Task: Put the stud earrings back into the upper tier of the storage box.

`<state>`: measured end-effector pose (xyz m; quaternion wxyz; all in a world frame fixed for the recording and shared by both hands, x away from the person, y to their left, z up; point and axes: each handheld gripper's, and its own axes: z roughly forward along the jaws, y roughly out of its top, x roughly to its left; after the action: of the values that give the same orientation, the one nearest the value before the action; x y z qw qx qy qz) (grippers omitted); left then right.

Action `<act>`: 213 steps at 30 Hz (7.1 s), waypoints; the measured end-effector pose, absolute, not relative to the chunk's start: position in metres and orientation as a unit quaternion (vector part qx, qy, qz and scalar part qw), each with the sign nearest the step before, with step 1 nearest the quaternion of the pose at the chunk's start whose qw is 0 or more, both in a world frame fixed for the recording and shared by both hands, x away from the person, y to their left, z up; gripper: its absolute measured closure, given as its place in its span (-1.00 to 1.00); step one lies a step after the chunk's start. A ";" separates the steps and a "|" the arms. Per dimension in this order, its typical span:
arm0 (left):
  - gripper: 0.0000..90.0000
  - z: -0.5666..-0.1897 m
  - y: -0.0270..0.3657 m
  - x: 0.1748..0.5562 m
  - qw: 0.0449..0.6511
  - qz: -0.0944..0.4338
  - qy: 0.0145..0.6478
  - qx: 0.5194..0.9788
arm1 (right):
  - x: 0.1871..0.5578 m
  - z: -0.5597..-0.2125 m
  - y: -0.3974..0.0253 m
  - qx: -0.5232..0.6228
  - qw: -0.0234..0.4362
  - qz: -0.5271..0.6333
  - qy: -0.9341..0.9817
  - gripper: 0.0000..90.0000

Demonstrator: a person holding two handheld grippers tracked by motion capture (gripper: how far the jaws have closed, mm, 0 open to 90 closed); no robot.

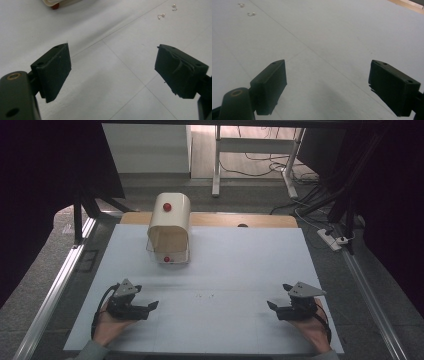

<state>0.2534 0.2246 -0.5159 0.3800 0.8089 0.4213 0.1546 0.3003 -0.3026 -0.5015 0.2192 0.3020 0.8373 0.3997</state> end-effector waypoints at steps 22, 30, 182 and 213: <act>-0.63 -0.512 0.225 0.251 0.377 0.156 0.404 0.819 | 0.300 -0.501 -0.303 0.284 0.186 0.424 0.840 -0.52; -0.62 -0.507 0.220 0.254 0.379 0.156 0.392 0.824 | 0.300 -0.500 -0.304 0.286 0.185 0.425 0.838 -0.49; 0.89 -0.523 0.082 0.347 0.286 0.070 0.248 0.923 | 0.299 -0.502 -0.301 0.286 0.165 0.430 0.840 -0.37; 0.90 -0.454 0.112 0.325 0.414 0.073 0.254 0.871 | 0.299 -0.502 -0.300 0.286 0.165 0.432 0.839 -0.37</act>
<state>0.3247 0.1120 -0.4536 0.4143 0.8709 0.2541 0.0725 0.2989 -0.3002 -0.5020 0.1648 0.2863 0.8390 0.4324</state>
